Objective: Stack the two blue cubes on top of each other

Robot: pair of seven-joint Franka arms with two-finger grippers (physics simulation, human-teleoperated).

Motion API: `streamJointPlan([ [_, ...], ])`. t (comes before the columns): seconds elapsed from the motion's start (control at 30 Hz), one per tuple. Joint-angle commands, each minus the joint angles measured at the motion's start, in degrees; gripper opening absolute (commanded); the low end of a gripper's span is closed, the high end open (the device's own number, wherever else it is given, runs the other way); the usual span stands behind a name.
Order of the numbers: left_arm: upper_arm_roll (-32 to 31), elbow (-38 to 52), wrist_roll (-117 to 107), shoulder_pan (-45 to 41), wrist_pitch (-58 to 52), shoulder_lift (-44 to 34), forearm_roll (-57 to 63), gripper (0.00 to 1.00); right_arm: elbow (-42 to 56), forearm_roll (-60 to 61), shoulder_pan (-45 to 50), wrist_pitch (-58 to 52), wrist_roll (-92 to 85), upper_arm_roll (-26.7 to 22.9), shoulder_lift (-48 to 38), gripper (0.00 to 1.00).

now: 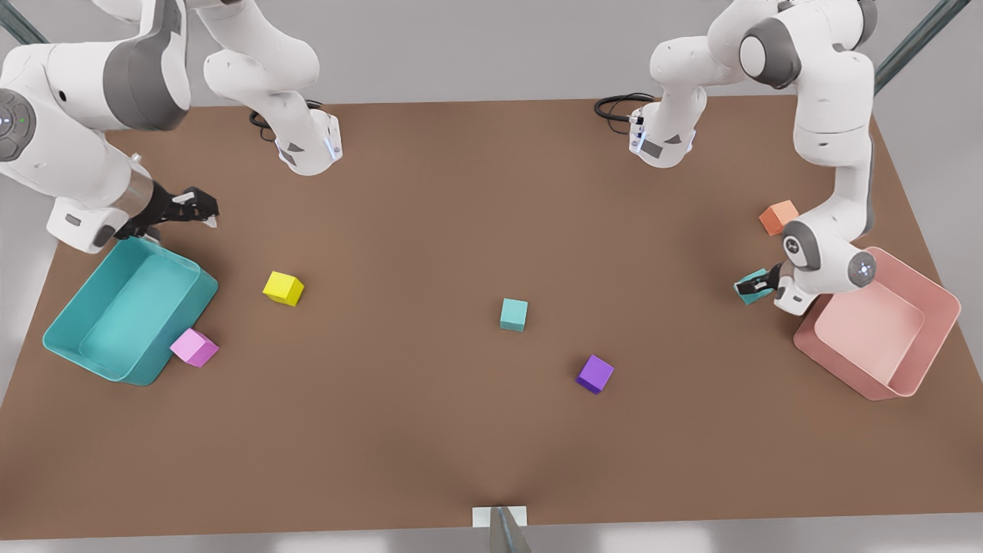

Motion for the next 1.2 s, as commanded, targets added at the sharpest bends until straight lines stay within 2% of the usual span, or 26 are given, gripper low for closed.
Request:
streamJointPlan([
  [0.0, 0.0, 0.1, 1.3, -0.1, 2.4, 0.9, -0.5, 1.0, -0.9, -1.3, -1.0, -3.6, 11.0, 0.6, -0.3, 1.0],
  [0.03, 0.0, 0.1, 1.4, -0.1, 2.4, 0.8, -0.5, 1.0, -0.9, -1.2, -0.9, -3.7, 11.0, 0.6, 0.1, 1.0],
  [0.1, 0.0, 0.0, 1.3, -0.2, 2.1, 0.6, -0.5, 0.52, -0.9, -1.1, -0.9, -3.7, 10.5, 0.6, 0.5, 1.0],
  [0.13, 0.0, 0.0, 1.4, -0.2, 2.0, 0.5, -0.5, 0.48, -0.9, -1.0, -0.9, -3.7, 10.4, 0.6, 0.5, 1.0],
  [0.23, -0.1, 0.1, 1.0, -1.0, 0.8, -0.6, -0.6, 0.48, -0.9, -1.1, -0.9, -3.7, 10.4, 0.6, 0.5, 1.0],
  [0.3, -0.2, 0.1, -6.2, -4.2, -4.7, -4.9, -0.6, 0.48, -1.0, -1.0, -0.9, -3.7, 10.3, 0.6, 0.8, 1.0],
  [0.4, -0.3, 0.1, -6.4, -6.4, -4.8, -5.2, -0.6, 0.48, -1.0, -0.8, -0.9, -3.9, 10.2, 0.6, 0.9, 1.0],
  [0.47, -0.3, 3.2, -14.0, -18.0, -12.2, -10.4, -0.5, 0.49, -0.9, -1.0, -0.9, -3.8, 10.2, 0.5, 0.8, 1.0],
  [0.53, -2.0, 9.5, -23.3, -30.2, -14.6, -9.6, -0.3, 0.5, -1.0, -1.0, -0.9, -3.7, 10.2, 0.5, 0.8, 1.0],
  [0.6, -2.1, 11.2, -26.4, -38.7, -14.7, -9.5, -0.4, 0.52, -0.9, -0.9, -0.9, -3.7, 10.2, 0.5, 0.9, 1.0],
  [0.67, -2.1, 21.2, -39.7, -51.1, -16.5, -2.3, -0.7, 0.52, -0.9, -0.9, -0.9, -3.7, 10.2, 0.5, 1.1, 1.0],
  [0.73, -5.9, 27.3, -43.7, -51.9, -18.1, 2.2, -2.1, 0.52, -0.9, -0.9, -0.9, -3.7, 10.2, 0.5, 1.1, 1.0],
  [0.8, -6.1, 36.1, -44.1, -51.8, -21.5, 8.3, -4.1, 0.52, -0.9, -1.3, -0.9, -3.6, 10.2, 0.5, 1.1, 1.0],
  [0.97, -6.1, 37.1, -44.6, -50.8, -21.3, 10.3, -4.4, 0.52, -0.9, -1.0, -0.9, -3.4, 10.2, 0.5, 1.3, 1.0],
  [1.17, -6.2, 44.8, -44.9, -50.5, -21.2, 15.7, -5.3, 0.52, -0.9, -1.0, -0.9, -3.4, 10.2, 0.5, 1.6, 1.0],
])
